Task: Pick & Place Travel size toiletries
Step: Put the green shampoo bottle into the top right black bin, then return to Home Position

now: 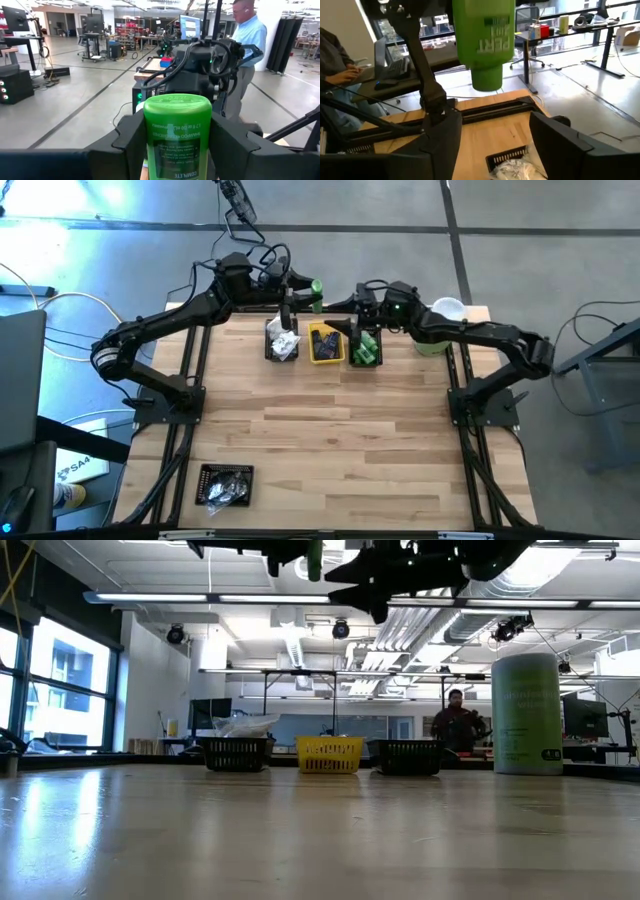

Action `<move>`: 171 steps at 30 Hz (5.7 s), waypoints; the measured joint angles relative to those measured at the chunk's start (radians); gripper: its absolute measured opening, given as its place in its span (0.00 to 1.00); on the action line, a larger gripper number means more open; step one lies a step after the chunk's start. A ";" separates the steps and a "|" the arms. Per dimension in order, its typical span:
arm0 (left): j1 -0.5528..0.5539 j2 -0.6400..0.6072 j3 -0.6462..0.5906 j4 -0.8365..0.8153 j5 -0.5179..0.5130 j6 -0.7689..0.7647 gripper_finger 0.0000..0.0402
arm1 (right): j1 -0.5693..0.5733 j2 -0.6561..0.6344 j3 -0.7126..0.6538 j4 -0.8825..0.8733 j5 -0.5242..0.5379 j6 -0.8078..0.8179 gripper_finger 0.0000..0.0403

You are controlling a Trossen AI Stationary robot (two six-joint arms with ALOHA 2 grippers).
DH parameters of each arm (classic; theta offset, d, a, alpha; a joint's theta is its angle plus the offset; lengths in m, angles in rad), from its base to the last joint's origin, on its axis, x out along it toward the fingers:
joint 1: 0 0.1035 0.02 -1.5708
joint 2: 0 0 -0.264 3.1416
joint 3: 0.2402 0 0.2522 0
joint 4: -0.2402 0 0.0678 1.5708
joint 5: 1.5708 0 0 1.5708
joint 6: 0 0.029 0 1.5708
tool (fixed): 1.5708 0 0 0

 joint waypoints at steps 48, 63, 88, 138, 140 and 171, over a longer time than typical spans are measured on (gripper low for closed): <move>-0.053 0.053 0.002 0.008 -0.007 -0.008 0.43 | 0.018 0.095 0.000 0.185 -0.080 0.003 0.23; -0.053 0.053 0.001 0.007 -0.031 -0.009 0.43 | 0.017 0.095 0.000 0.185 -0.082 0.003 0.22; 0.030 -0.049 0.000 -0.031 -0.065 -0.011 0.69 | -0.002 -0.037 0.000 -0.076 0.121 0.025 0.22; 0.040 -0.049 0.000 -0.127 -0.085 -0.015 0.69 | -0.002 0.201 0.000 -0.934 0.378 0.429 0.26; 0.040 -0.049 0.000 -0.127 -0.085 -0.014 0.69 | -0.002 0.199 0.000 -0.942 0.391 0.430 0.31; 0.040 -0.049 0.001 -0.133 -0.085 -0.011 0.69 | 0.022 -0.132 0.000 -0.563 0.349 0.156 0.14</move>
